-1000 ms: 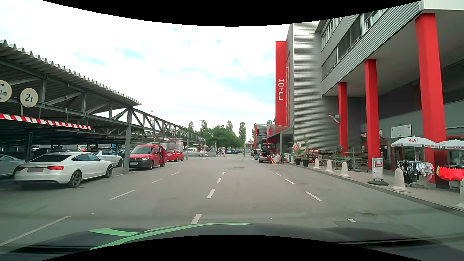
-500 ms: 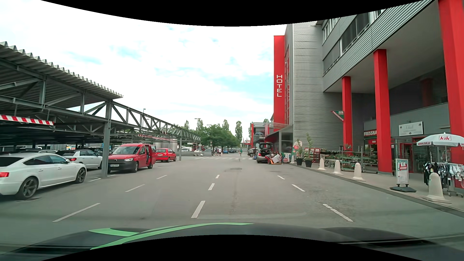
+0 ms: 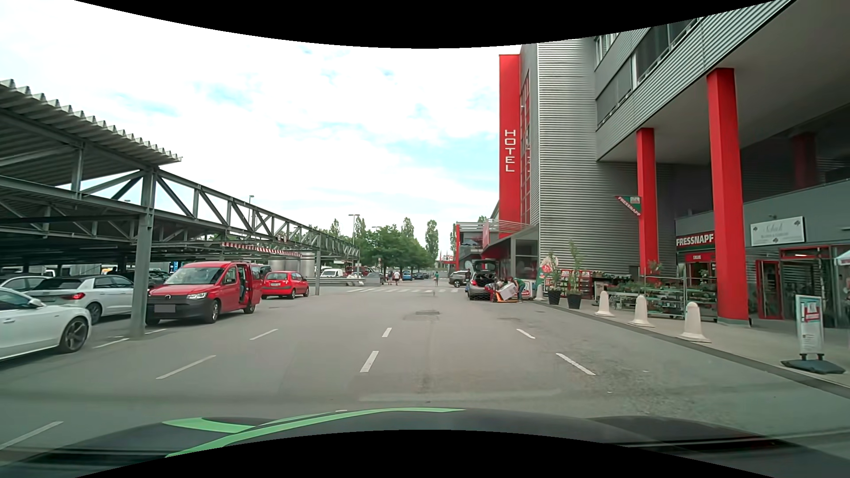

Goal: Follow the waypoints while adhering to traffic rules and regulations

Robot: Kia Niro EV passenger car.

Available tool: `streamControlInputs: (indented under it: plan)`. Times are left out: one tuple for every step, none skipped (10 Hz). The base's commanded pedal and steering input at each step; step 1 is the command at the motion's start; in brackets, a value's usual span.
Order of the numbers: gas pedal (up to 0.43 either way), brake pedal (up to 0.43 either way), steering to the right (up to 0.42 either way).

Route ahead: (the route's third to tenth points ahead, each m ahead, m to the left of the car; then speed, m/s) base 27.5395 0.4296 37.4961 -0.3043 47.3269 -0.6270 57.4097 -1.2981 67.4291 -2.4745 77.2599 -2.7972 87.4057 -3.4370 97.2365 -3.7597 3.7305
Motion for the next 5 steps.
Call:
streamControlInputs:
  plan:
    - [0.028,0.000,0.021]
    - [0.020,0.000,0.017]
    - [0.020,0.000,0.011]
    - [0.020,0.000,0.008]
    - [0.008,0.000,0.006]
